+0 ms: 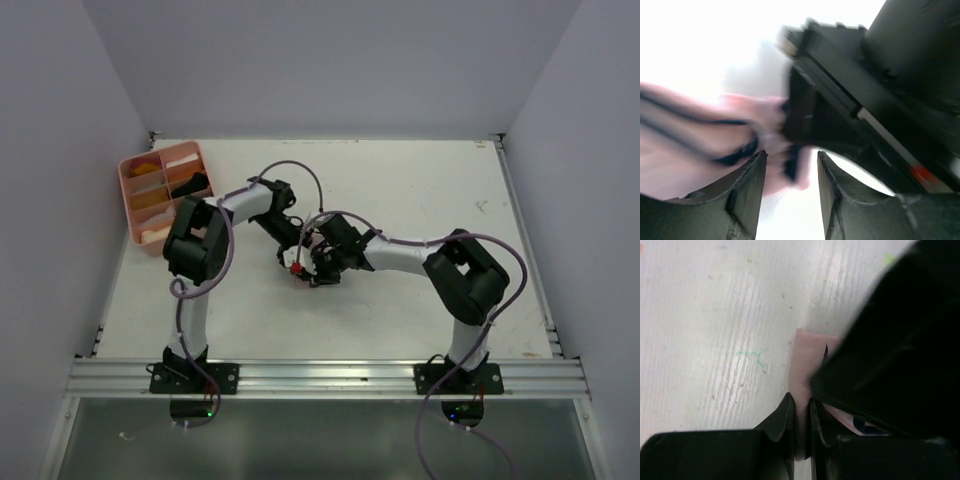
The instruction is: Roll the underwear
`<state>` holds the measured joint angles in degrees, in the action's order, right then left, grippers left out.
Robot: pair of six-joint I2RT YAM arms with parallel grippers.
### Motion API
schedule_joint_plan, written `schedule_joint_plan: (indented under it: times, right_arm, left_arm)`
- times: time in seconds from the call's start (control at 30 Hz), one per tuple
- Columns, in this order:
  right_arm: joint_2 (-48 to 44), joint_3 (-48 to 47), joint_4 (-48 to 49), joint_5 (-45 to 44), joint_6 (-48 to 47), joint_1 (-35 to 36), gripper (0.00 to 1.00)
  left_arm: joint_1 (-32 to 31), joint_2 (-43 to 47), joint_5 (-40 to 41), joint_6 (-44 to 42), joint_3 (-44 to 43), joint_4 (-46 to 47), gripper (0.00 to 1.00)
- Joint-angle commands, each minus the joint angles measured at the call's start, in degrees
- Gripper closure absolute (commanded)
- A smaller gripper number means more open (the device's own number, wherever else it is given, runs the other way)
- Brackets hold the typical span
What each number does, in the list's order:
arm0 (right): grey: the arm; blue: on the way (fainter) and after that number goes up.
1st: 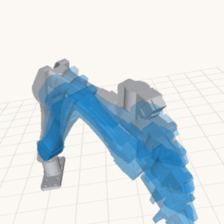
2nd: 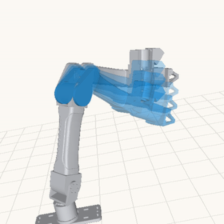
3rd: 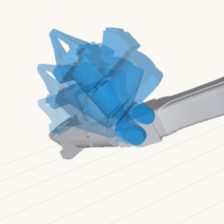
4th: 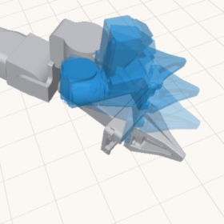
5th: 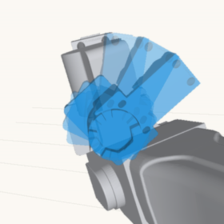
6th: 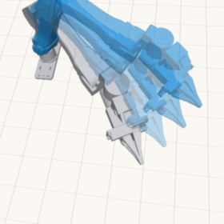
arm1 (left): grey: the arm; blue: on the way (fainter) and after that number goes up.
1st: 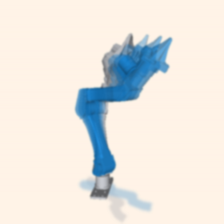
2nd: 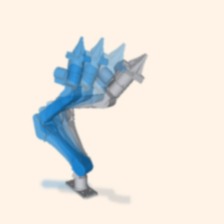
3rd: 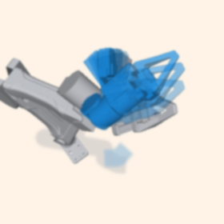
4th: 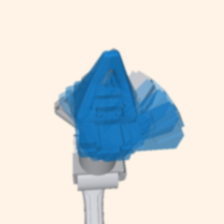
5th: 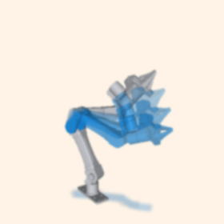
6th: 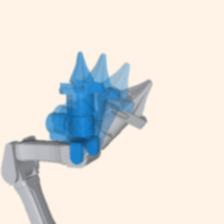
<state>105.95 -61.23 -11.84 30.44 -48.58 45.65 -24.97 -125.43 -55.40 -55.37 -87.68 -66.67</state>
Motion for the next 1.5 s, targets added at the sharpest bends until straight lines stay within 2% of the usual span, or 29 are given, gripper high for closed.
schedule_joint_plan:
  times: [0.0,0.07,0.2,0.23,0.37,0.4,0.47,0.6,0.63,0.73,0.97,1.17,1.3,1.47]
  right_arm:
    - [4.1,-2.0,-6.8,5.7,4.0,0.5,1.0]
    - [5.5,-3.5,-8.3,6.9,4.8,0.4,1.0]
    - [8.7,-6.5,-11.5,10.8,7.0,-0.2,1.0]
    - [9.3,-8.0,-12.0,12.4,7.7,-0.7,1.0]
    - [14.3,-12.6,-16.1,17.0,10.9,-2.2,1.0]
    - [15.5,-14.0,-17.6,17.7,11.5,-2.4,1.0]
    - [18.4,-17.2,-19.7,19.9,13.6,-3.4,1.0]
    - [23.8,-23.0,-25.1,24.1,15.4,-5.4,1.0]
    - [24.7,-25.1,-25.9,25.2,15.5,-6.4,1.0]
    - [26.8,-27.0,-27.5,27.3,16.4,-7.6,1.0]
    - [30.4,-29.6,-30.4,29.6,16.8,-8.9,1.0]
    - [31.6,-30.8,-32.6,29.9,15.3,-8.9,1.0]
    - [32.8,-32.1,-35.1,30.3,14.0,-8.9,1.0]
    - [33.6,-32.9,-35.9,30.6,13.9,-8.9,1.0]
  left_arm:
    - [5.2,11.0,3.6,6.5,0.3,13.8,0.51]
    - [9.3,14.9,3.3,9.3,1.4,17.9,0.5]
    - [14.6,29.3,5.8,13.3,10.1,28.8,0.48]
    - [15.7,32.0,6.9,13.7,15.6,33.1,0.48]
    - [15.8,45.9,10.6,10.2,31.1,42.2,0.45]
    - [15.7,50.3,11.4,8.6,33.7,43.3,0.44]
    - [14.0,52.5,14.4,2.8,38.0,41.2,0.45]
    - [8.6,53.4,17.8,-0.9,44.5,40.9,0.48]
    - [4.8,53.4,18.9,-1.6,45.5,40.8,0.5]
    - [0.3,53.1,19.4,-2.5,47.4,41.4,0.5]
    - [-4.0,50.7,19.4,-2.7,48.5,43.1,0.5]
    - [-7.8,48.9,24.8,-0.7,50.5,49.0,0.48]
    - [-8.5,47.7,26.9,0.0,50.2,50.9,0.37]
    - [-9.8,46.5,29.0,0.8,49.2,53.2,0.38]
